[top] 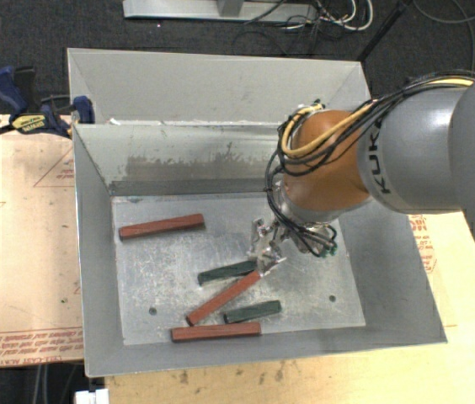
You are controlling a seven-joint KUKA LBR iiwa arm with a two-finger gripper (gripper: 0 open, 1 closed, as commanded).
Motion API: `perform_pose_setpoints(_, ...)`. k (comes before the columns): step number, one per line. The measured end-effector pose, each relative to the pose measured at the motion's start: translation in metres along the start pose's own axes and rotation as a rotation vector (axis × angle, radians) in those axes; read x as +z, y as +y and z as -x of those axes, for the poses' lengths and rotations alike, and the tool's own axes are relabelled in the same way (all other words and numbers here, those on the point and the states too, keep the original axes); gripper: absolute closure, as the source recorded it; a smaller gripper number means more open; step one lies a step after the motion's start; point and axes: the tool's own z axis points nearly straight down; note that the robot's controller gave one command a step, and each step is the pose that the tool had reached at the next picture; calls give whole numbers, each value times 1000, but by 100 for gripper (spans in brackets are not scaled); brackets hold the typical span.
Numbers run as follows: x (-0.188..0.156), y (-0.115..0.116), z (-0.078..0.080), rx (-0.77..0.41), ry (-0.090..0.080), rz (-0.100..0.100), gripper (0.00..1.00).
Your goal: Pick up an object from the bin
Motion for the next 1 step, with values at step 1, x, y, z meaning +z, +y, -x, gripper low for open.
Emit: perform_pose_setpoints(1,3,0,-3,0,8,2,0)
